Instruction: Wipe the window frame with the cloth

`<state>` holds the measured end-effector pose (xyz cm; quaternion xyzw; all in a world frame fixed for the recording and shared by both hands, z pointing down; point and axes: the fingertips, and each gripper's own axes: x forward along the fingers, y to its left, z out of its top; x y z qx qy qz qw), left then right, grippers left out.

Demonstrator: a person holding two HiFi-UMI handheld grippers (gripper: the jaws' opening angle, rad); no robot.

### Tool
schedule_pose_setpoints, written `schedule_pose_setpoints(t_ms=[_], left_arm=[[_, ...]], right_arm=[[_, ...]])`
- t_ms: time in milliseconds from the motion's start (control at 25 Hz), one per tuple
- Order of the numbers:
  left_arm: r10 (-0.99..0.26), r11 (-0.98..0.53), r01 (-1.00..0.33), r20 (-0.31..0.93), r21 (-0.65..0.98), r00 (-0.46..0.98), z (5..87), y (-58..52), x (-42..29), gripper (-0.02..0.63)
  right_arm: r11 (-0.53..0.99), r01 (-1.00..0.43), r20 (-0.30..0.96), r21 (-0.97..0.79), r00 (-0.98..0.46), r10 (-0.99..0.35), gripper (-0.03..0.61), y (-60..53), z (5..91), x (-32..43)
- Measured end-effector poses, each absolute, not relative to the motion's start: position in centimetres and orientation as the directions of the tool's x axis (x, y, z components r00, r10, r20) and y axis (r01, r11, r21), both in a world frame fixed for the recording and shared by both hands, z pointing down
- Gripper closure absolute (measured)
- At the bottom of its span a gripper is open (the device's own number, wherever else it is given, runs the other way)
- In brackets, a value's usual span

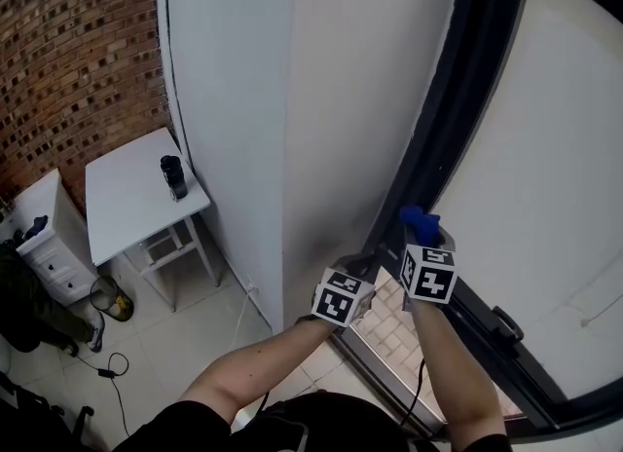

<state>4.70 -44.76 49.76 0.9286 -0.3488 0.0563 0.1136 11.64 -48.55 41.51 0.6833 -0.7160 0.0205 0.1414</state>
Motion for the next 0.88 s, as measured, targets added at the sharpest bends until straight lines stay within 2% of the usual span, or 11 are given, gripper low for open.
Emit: schedule_pose_setpoints(t_ms=[320, 880], left_arm=[[-0.635, -0.732, -0.660, 0.181, 0.170, 0.751, 49.5, -44.8, 4.5, 0.624], [-0.613, -0.764, -0.626, 0.126, 0.157, 0.780, 45.5, -45.2, 5.4, 0.624]], right_arm=[[0.047, -0.983, 0.237, 0.179, -0.003, -0.971, 0.425, -49.2, 40.5, 12.1], [0.113, -0.981, 0.241, 0.158, -0.072, -0.968, 0.425, -49.7, 37.6, 12.1]])
